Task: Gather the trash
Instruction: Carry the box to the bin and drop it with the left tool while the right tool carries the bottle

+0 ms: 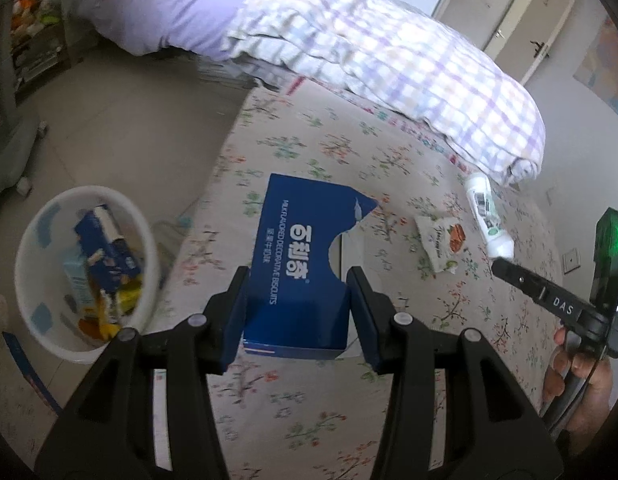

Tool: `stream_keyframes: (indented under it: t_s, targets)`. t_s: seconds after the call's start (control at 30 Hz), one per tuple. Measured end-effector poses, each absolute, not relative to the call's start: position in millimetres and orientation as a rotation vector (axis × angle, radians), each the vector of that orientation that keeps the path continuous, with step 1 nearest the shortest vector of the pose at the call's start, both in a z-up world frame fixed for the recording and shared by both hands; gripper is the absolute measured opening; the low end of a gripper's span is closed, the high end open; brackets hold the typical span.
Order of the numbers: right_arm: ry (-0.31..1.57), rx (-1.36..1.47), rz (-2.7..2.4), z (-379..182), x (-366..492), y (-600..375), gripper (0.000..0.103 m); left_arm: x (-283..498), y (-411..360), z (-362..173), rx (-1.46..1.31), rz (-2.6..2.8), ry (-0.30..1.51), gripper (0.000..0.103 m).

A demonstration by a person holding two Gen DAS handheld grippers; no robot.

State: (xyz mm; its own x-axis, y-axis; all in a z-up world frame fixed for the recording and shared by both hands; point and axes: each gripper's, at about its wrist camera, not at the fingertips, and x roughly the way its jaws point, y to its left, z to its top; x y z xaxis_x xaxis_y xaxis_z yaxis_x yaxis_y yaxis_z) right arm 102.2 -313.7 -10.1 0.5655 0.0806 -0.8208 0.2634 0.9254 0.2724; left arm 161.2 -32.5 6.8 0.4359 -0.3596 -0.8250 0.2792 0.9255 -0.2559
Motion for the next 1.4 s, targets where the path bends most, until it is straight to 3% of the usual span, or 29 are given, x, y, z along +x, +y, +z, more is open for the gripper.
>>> stream_keyframes:
  t_s: [0.5, 1.0, 1.07, 1.13, 1.2, 1.4]
  targets:
    - [0.953, 0.282, 0.096, 2, 117, -200, 0.026, 164, 76, 8, -0.170, -0.212, 1.013, 0.050]
    - [1.018, 0.236, 0.207, -36, 117, -115, 0.026, 176, 139, -42, -0.212, -0.095, 1.006, 0.051]
    - [1.019, 0.229, 0.212, -39, 119, -111, 0.026, 178, 142, -46, -0.210, -0.082, 1.020, 0.058]
    - [1.014, 0.227, 0.225, -40, 121, -105, 0.026, 177, 146, -44, -0.227, -0.063, 1.024, 0.077]
    - [1.011, 0.226, 0.234, -40, 122, -99, 0.026, 174, 148, -36, -0.237, -0.044, 1.020, 0.086]
    - [1.020, 0.205, 0.244, -44, 134, -86, 0.026, 166, 155, -23, -0.188, 0.008, 1.051, 0.098]
